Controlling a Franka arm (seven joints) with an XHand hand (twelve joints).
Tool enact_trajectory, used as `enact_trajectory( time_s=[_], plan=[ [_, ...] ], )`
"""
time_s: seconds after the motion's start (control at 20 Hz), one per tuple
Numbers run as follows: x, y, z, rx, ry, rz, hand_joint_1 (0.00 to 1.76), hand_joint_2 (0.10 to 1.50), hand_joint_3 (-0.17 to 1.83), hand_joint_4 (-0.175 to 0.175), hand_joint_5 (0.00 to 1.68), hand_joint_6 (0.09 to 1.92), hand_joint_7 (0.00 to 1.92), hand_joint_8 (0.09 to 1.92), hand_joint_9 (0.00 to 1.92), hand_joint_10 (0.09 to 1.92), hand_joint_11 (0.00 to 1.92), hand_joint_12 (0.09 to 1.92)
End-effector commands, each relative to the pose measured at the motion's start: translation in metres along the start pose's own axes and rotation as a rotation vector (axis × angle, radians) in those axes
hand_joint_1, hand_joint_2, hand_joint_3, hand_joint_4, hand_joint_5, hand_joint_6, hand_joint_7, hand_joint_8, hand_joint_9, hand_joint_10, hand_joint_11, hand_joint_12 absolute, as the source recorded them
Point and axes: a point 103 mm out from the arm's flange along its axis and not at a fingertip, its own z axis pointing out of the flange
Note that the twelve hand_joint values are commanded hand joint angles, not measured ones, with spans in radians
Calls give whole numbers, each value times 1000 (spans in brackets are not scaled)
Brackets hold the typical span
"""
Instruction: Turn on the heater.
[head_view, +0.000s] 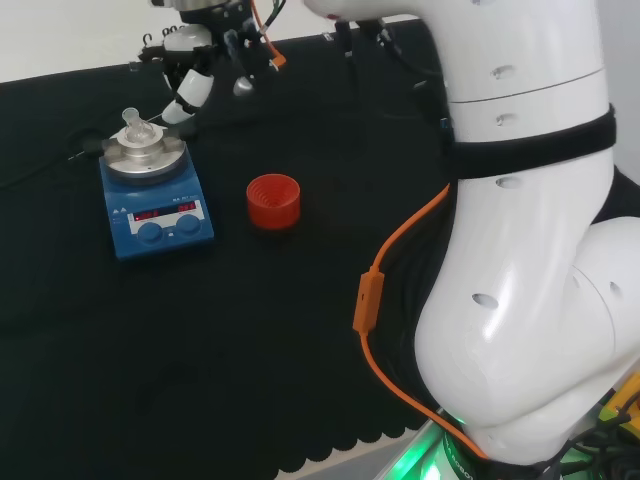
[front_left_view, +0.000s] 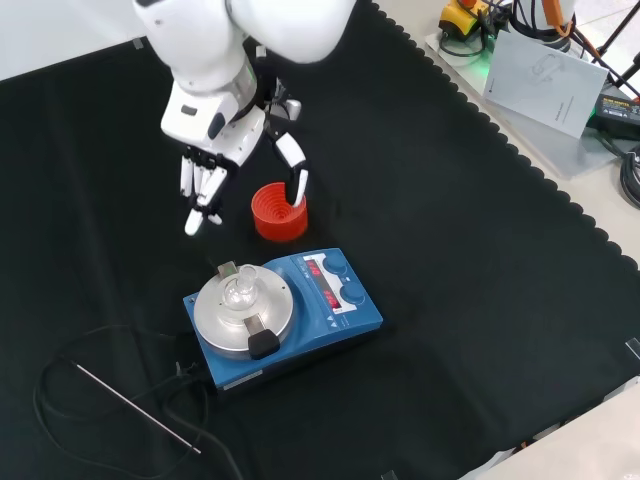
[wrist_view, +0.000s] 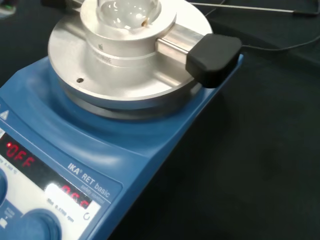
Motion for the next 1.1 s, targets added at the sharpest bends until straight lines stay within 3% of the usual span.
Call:
enact_trajectory(
  time_s=[0.05, 0.8, 1.0, 1.1],
  plan=[
    [-8, -16, -5, -25, 12, 25, 622, 386, 792, -67, 117, 87, 561, 924, 853, 841, 690, 1381],
    [6, -53, -21, -52, 35, 25, 643, 404, 796, -74, 140, 87, 567, 918, 854, 838, 686, 1381],
    [17, -74, -24, -121, 48, 41, 655, 409, 798, -79, 160, 87, 575, 918, 854, 837, 686, 1381],
    [25, -92, -26, -125, 74, 51, 669, 414, 801, -82, 186, 87, 596, 921, 857, 837, 685, 1381]
  ],
)
